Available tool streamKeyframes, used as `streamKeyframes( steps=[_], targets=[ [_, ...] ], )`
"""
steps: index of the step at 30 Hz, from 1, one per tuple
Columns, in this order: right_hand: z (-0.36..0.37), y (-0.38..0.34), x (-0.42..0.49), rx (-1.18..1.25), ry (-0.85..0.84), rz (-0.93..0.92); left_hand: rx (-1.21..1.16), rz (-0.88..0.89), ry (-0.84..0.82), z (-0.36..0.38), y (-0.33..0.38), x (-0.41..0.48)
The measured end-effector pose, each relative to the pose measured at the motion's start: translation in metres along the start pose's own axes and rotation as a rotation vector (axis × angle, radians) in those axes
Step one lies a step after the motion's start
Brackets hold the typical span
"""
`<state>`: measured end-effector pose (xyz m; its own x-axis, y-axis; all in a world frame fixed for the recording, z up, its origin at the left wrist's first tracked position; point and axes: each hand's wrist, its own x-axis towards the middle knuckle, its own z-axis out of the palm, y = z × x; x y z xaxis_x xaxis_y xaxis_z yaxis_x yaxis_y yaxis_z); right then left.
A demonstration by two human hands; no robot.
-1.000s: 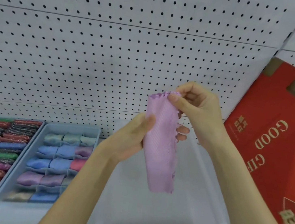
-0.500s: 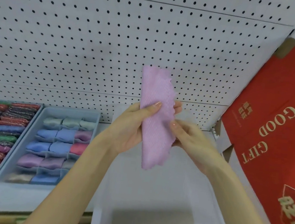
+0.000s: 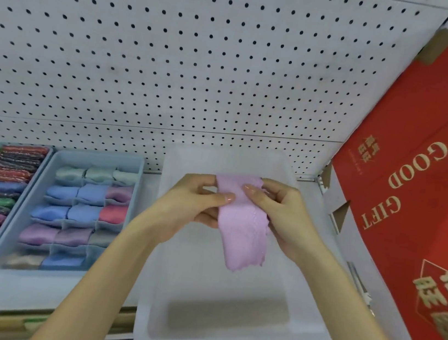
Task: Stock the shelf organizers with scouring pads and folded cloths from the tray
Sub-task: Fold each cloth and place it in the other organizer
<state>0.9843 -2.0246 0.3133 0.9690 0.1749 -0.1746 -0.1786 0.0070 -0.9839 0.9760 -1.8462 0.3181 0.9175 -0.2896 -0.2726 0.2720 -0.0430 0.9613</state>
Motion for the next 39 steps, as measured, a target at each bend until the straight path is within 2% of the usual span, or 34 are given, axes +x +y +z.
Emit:
streamKeyframes(
  steps=[4, 7, 9, 12, 16, 19, 22, 25, 30, 35, 39],
  targets=[
    [-0.006, -0.001, -0.002, 0.113, -0.137, 0.059, -0.045, 0.122, 0.069, 0.002, 0.001, 0.002],
    [-0.01, -0.015, -0.005, 0.158, -0.193, -0.055, -0.161, 0.283, 0.001, 0.001, 0.009, -0.003],
    [-0.015, -0.026, -0.007, -0.007, -0.207, -0.229, -0.16, 0.382, -0.043, -0.001, 0.017, -0.008],
    [-0.018, -0.046, -0.011, -0.309, -0.215, -0.433, -0.039, 0.496, -0.037, -0.003, 0.029, -0.014],
    [-0.006, -0.057, -0.012, -0.258, -0.137, -0.487, 0.159, 0.635, 0.114, 0.005, 0.036, -0.016],
    [0.002, -0.055, -0.007, -0.157, -0.055, -0.48, 0.026, 0.499, 0.144, 0.011, 0.036, -0.013],
    [0.007, -0.062, -0.008, 0.026, -0.08, -0.451, -0.122, 0.28, -0.016, 0.009, 0.029, -0.013],
    [0.011, -0.062, -0.01, 0.103, -0.14, -0.378, -0.232, 0.219, -0.109, 0.01, 0.018, -0.017],
    [0.016, -0.051, -0.011, 0.132, -0.123, -0.268, -0.137, 0.237, 0.015, 0.011, 0.014, -0.018],
    [0.022, -0.025, -0.018, 0.022, -0.088, -0.139, -0.128, 0.225, 0.257, 0.014, 0.006, -0.02],
    [0.025, 0.001, -0.03, 0.028, -0.112, -0.05, -0.121, 0.138, 0.283, 0.011, -0.009, -0.025]
  ],
)
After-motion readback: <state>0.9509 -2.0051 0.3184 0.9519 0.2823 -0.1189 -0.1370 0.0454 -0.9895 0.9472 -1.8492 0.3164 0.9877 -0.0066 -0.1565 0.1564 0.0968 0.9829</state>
